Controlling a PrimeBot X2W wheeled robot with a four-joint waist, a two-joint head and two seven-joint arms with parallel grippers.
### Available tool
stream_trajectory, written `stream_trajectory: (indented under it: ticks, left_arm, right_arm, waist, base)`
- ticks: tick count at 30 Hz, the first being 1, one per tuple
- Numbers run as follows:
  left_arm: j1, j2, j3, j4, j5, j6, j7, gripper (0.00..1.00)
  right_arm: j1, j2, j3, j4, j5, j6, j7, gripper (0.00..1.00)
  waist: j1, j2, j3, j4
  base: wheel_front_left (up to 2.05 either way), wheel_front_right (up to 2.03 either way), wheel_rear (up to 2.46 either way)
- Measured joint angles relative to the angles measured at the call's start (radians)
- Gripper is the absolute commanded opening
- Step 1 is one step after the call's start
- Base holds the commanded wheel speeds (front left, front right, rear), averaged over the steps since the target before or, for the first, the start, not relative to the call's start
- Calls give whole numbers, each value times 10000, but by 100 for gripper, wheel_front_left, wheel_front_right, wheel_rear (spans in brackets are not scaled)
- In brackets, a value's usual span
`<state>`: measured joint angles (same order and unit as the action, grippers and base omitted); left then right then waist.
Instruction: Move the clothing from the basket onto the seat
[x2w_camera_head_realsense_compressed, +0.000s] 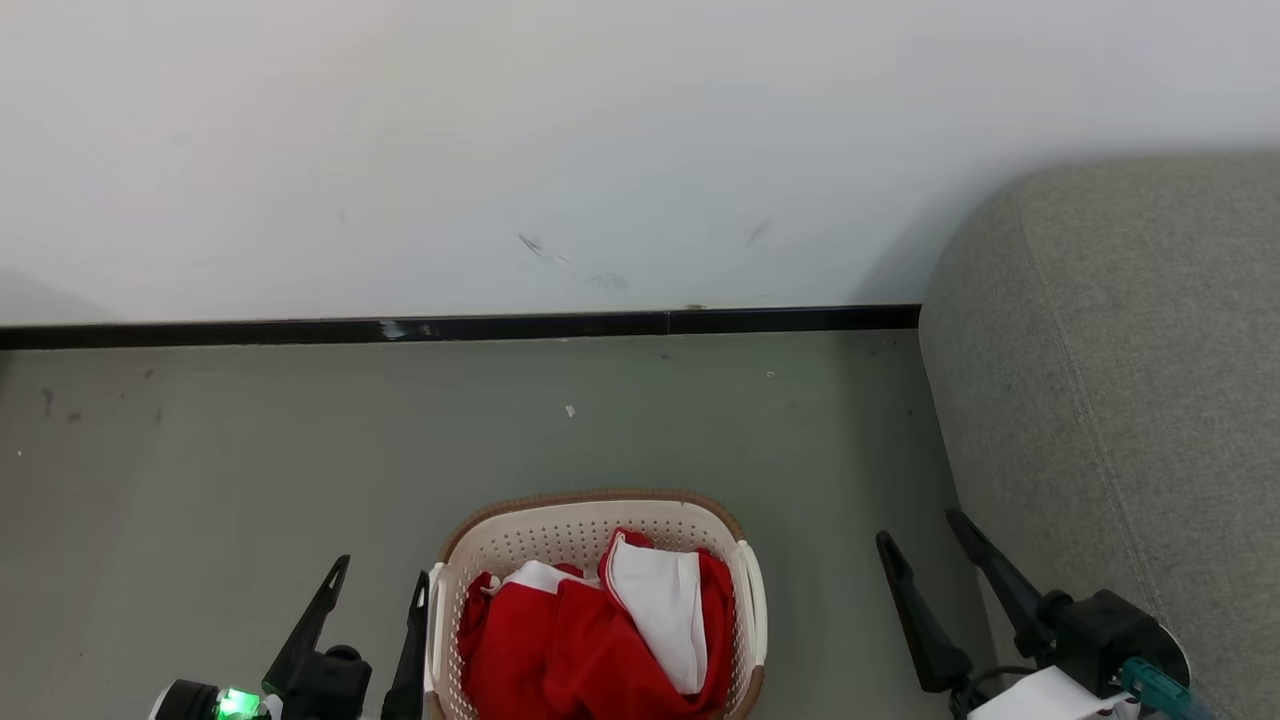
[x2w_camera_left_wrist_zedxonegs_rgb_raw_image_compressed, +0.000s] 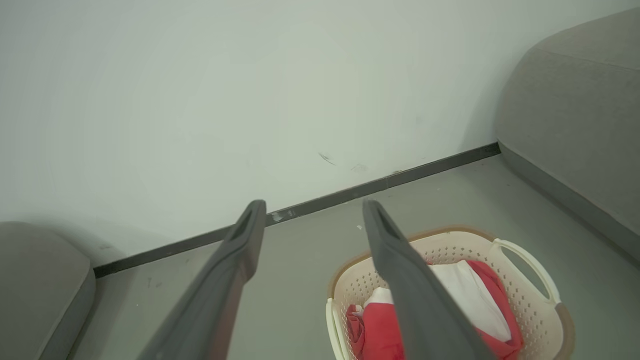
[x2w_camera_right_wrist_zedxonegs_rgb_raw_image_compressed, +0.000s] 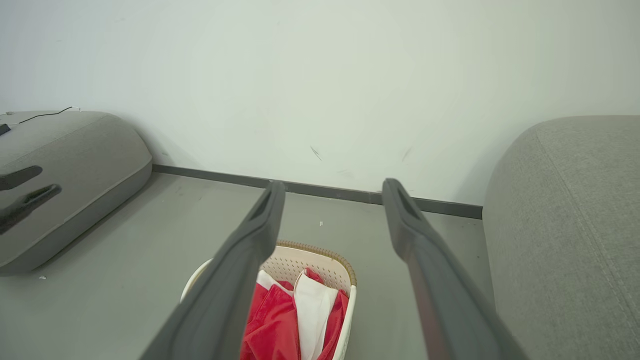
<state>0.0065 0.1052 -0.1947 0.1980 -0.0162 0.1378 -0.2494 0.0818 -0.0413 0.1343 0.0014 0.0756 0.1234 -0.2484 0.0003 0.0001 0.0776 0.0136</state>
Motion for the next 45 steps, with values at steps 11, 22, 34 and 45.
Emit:
stream_trajectory:
  ticks: [11, 22, 34, 45]
  left_arm:
    - [-817, -2, -581, 1273, 299, -355, -2, 100]
    - [-1893, -19, -903, 2405, 721, -512, 0, 100]
    - [-3353, -35, -1225, 3432, 1051, -625, -2, 100]
    - [-4583, -10, -1634, 4454, 1611, -631, -2, 100]
  right_arm:
    - [5, 2, -527, -715, -71, 0, -15, 100]
    - [-66, 4, -694, -1310, -71, 0, -23, 100]
    - [-836, 2, -725, -1929, -71, 0, -23, 100]
    - [-1649, -2, -738, -2351, -65, 0, -25, 100]
  waist:
    - [0, 0, 758, -148]
    - [0, 0, 1680, -346]
    - [-1, 0, 3063, -661]
    - [-1, 0, 4358, -994]
  base:
    - [0, 0, 0]
    - [0, 0, 0]
    - [0, 0, 0]
    - [0, 0, 0]
